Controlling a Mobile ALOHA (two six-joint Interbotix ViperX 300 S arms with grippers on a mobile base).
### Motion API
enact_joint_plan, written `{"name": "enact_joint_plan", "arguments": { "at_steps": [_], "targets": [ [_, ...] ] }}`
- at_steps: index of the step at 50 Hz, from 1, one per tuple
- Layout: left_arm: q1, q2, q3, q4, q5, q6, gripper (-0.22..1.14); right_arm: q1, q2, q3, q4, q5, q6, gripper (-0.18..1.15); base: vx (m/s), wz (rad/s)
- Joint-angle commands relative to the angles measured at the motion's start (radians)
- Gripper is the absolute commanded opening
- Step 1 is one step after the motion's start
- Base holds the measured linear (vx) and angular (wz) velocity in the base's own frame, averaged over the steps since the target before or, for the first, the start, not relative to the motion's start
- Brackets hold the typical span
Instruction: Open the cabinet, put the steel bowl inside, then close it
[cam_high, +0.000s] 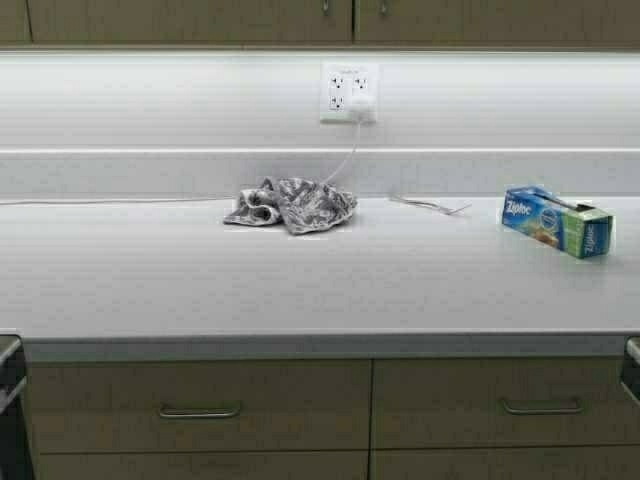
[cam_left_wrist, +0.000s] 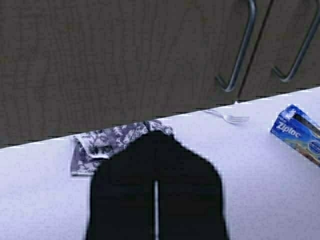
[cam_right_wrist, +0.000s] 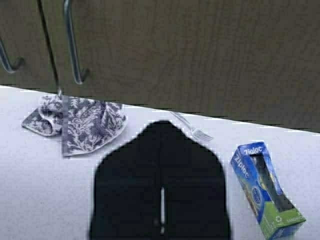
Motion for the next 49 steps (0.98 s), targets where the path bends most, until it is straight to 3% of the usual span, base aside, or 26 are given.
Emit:
{"name": "enact_joint_plan", "arguments": {
  "at_steps": [1,49],
  "targets": [
    [-0.002,-0.028,-0.005,0.002,-0.011,0.0,0.05,0.0,-0.018,-0.009,-0.002,-0.005,0.0,0.06,0.0,0.0],
    [-0.003,-0.029,0.011,0.002,-0.011,0.0,0.05,0.002,-0.017,-0.008,-0.003,-0.005,0.0,0.06,0.0,0.0]
  ]
}}
